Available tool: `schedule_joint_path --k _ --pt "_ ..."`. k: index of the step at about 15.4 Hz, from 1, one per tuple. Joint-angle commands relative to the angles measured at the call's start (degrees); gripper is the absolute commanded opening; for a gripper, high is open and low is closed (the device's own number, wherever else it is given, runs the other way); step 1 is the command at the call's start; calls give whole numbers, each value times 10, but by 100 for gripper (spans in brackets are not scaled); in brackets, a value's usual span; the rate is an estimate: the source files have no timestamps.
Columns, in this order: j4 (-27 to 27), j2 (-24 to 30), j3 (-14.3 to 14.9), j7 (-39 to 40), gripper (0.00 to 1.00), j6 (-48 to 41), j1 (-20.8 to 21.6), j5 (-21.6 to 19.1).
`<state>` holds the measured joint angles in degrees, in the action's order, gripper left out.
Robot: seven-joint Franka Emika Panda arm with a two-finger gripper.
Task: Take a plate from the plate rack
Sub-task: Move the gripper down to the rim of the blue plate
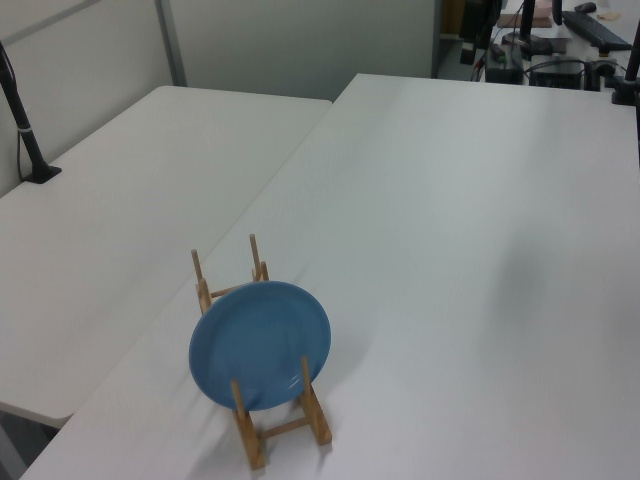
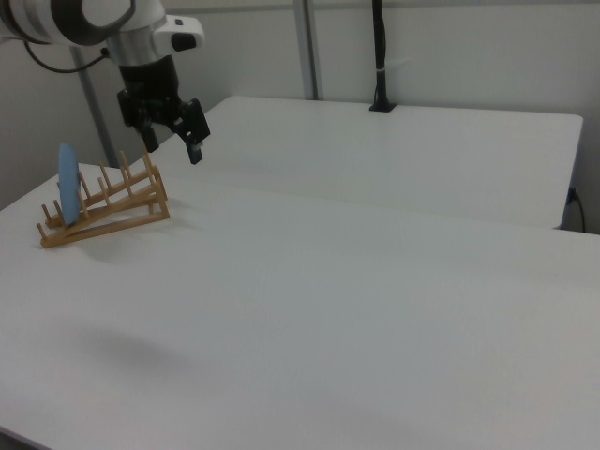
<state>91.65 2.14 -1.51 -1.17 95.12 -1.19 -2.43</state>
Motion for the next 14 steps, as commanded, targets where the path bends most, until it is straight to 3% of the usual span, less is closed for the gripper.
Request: schedule_joint_path --k 1,4,6,7,9,12,14 --pt "3 1 3 124 100 -20 40 -1" --pt "-8 -7 2 134 100 8 87 7" --pt "-10 -15 0 75 100 67 133 9" --pt "-10 -20 -5 27 100 94 158 30" --pt "-12 -42 -31 -54 100 131 200 112" --pt "-27 -76 -70 -143 100 188 231 148" --pt "-34 -101 -86 -198 100 206 253 211"
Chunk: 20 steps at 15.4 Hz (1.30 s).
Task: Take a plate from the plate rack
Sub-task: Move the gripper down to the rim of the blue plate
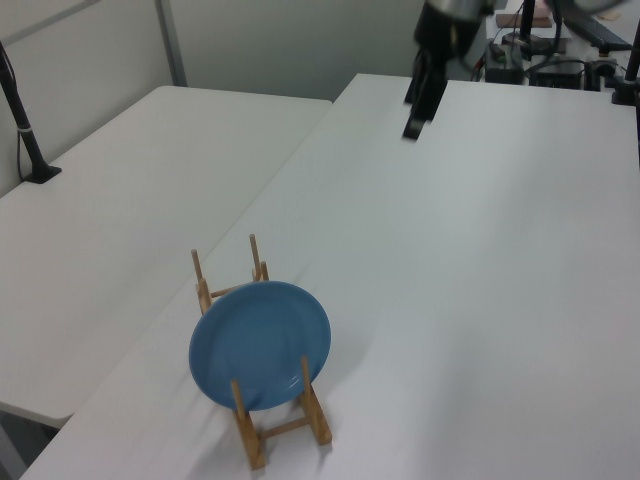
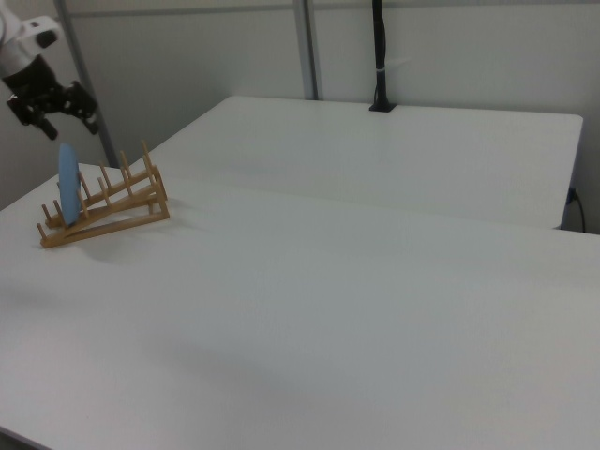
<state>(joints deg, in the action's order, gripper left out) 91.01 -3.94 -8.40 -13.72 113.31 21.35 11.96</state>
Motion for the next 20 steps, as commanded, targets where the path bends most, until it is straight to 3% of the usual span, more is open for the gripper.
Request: schedule_joint_path --k 1,4,8,15,20 --pt "-38 -57 -25 -108 100 37 40 97" --pt "-58 -111 -28 -245 100 123 65 172" --pt "-65 -169 -32 -422 99 172 92 320" --pt "-102 -235 -36 -545 97 191 135 404" --pt "-131 -274 -36 -636 95 191 148 519"
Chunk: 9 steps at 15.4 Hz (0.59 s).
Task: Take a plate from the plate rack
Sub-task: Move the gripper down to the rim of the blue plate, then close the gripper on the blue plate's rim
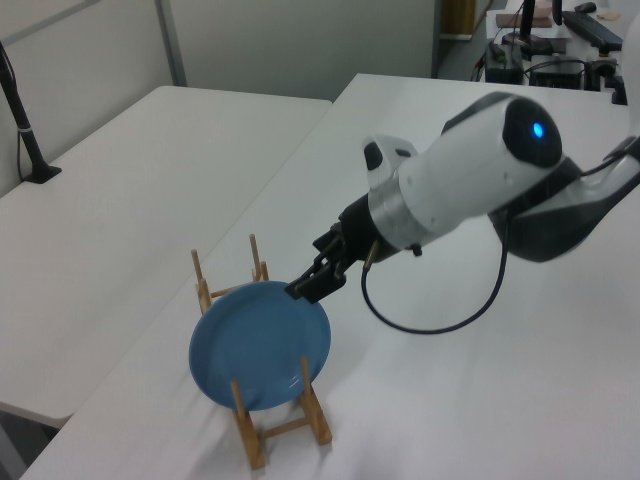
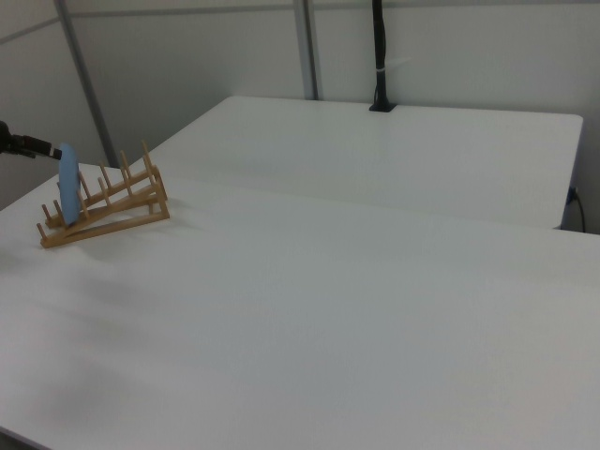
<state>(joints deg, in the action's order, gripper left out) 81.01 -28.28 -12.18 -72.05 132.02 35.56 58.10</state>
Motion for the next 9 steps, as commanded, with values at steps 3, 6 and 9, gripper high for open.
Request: schedule_joint_path --k 3,6,9 --pt "-31 -42 1 -63 95 4 6 82" --pt "-31 -48 1 -63 92 3 6 93" --pt "-30 -55 1 -64 68 3 5 103"
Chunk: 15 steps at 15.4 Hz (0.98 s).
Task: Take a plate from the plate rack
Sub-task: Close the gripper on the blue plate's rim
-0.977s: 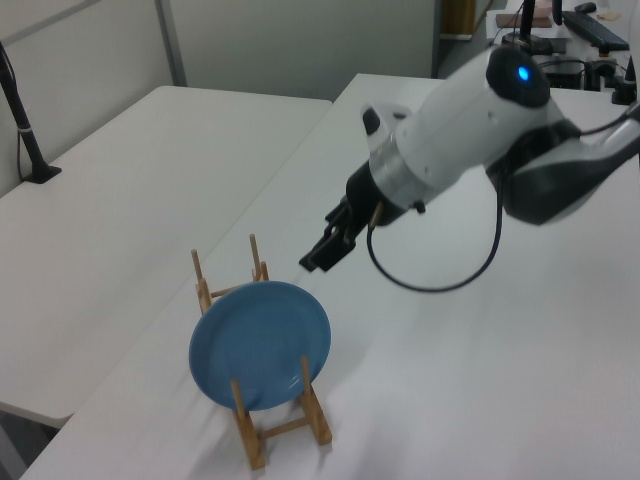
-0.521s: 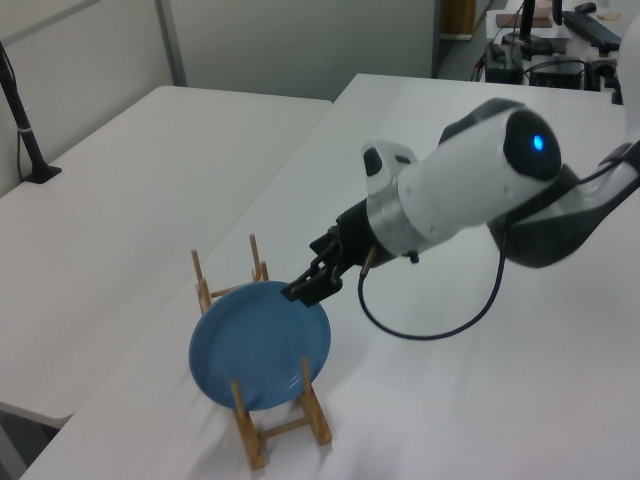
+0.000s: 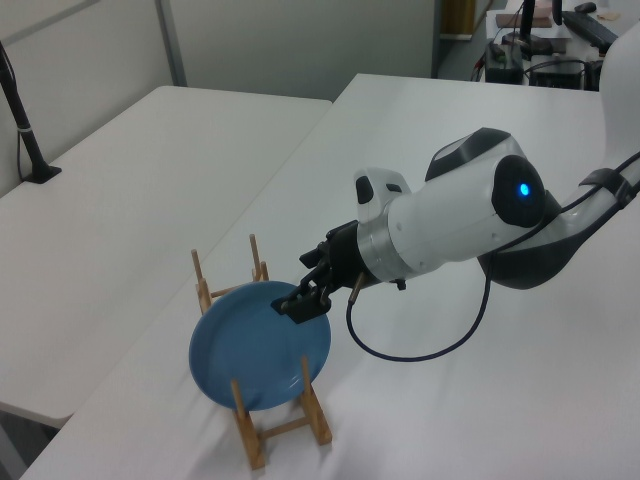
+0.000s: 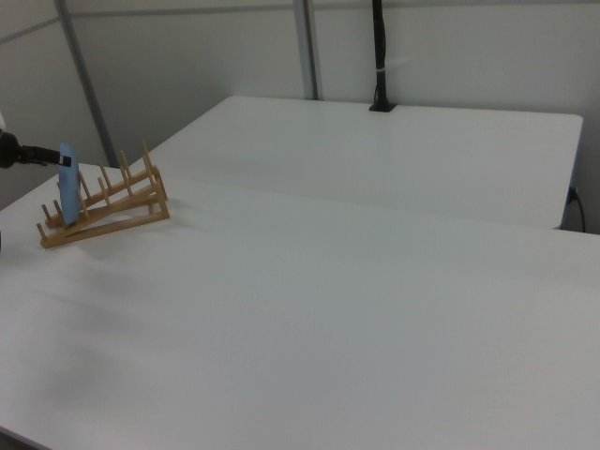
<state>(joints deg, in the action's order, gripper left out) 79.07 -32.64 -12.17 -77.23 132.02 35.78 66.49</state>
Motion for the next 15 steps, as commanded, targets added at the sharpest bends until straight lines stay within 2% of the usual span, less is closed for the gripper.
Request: schedule_joint_path --k 1,3,7,11,15 --pt "-11 -13 1 -13 57 3 2 19" --pt "-12 -21 2 -13 45 3 2 20" --pt "-11 -20 1 -13 13 3 2 19" --pt "-8 -16 2 -12 1 3 0 21" --pt "-6 -2 1 -13 0 3 -4 34"
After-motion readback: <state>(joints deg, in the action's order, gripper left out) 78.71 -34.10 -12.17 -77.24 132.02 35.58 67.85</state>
